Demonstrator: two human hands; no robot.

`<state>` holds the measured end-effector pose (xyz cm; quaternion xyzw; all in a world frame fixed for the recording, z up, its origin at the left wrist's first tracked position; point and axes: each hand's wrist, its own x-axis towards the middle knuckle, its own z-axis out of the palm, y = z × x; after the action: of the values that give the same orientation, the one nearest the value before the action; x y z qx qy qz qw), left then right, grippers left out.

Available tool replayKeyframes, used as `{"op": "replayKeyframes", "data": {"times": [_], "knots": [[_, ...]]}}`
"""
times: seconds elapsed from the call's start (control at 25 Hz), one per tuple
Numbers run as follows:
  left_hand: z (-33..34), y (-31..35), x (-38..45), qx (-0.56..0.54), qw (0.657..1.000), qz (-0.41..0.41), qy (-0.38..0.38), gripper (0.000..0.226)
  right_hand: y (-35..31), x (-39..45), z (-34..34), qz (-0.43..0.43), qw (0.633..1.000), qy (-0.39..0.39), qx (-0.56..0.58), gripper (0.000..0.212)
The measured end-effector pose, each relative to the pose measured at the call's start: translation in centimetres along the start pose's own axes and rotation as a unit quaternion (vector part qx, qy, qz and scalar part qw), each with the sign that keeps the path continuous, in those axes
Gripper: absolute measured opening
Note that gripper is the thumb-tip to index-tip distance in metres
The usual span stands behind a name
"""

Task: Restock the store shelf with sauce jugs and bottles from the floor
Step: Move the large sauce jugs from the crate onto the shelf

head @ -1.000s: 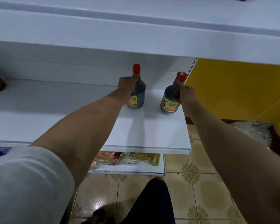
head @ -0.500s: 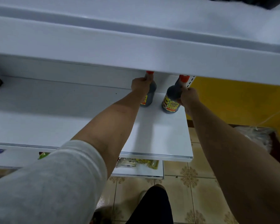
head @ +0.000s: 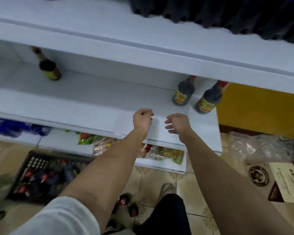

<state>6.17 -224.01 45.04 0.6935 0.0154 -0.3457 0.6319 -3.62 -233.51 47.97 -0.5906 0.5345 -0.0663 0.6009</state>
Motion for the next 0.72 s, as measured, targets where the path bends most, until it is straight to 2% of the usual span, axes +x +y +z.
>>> {"op": "replayKeyframes", "data": {"times": [0.12,0.24,0.36,0.52,0.72], "knots": [[-8.0,-1.8,-1.4,-0.010,0.999,-0.037,0.022,0.012,0.7,-3.5,8.8,0.001,0.995,-0.083,-0.056,0.013],[-15.9,-4.7,-2.3,0.020,0.992,-0.123,0.003,0.017,2.9,-6.3,16.7,0.013,0.982,-0.157,-0.102,0.015],[-23.9,-8.7,-2.8,0.023,0.982,-0.186,0.032,0.018,6.6,-8.4,24.0,0.034,0.963,-0.211,-0.162,0.017],[-32.3,-14.5,-3.6,-0.004,0.967,-0.231,0.104,0.016,12.0,-9.6,31.1,0.076,0.942,-0.256,-0.203,0.017],[-39.2,-22.6,-3.2,-0.028,0.940,-0.291,0.175,0.019,19.7,-7.9,37.0,0.137,0.915,-0.281,-0.254,0.016]]}}
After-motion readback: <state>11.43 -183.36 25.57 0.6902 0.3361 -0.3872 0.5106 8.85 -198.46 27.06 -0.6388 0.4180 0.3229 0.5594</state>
